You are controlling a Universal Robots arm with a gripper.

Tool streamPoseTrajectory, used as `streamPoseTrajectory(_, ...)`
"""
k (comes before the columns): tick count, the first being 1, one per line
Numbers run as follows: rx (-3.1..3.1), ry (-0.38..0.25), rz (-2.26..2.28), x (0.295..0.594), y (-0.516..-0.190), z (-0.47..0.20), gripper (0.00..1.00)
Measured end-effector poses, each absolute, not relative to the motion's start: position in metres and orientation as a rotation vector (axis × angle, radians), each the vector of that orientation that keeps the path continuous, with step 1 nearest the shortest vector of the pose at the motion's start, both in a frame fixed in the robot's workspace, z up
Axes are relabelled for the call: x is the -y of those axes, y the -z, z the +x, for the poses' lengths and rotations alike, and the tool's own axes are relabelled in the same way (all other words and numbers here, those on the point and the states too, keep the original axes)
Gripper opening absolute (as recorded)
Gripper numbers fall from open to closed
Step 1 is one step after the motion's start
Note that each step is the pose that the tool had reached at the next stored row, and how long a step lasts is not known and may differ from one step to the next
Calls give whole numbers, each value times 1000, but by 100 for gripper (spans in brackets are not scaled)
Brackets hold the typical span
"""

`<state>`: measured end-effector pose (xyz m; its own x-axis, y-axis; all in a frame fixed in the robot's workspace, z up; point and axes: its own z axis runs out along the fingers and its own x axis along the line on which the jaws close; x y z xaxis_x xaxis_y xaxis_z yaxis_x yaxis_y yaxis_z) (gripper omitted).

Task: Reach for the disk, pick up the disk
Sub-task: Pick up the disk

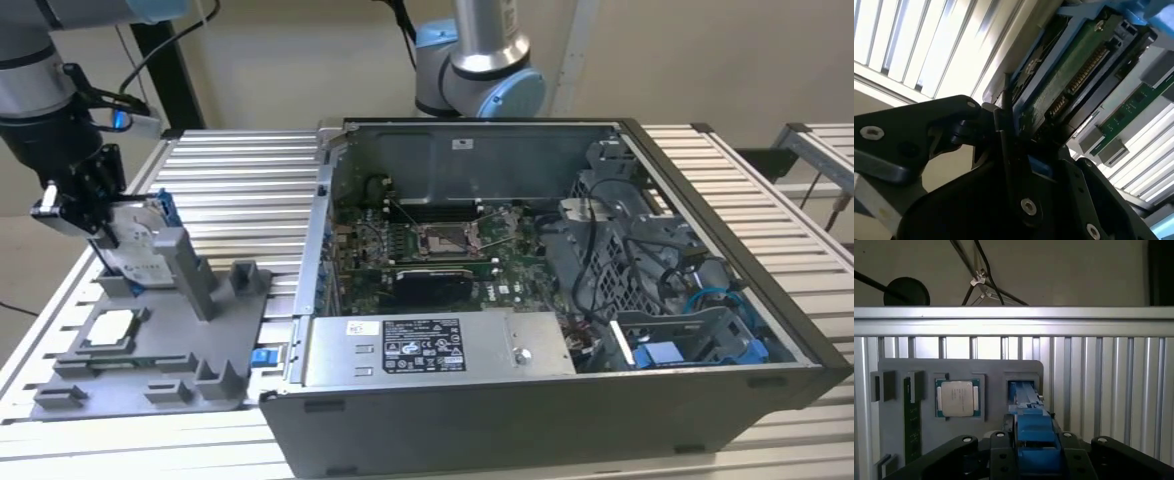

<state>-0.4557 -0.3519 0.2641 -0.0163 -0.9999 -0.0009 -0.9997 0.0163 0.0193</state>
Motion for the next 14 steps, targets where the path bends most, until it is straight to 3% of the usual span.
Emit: streamPoseTrajectory(14, 2230, 23, 2194, 352, -266, -456, 0)
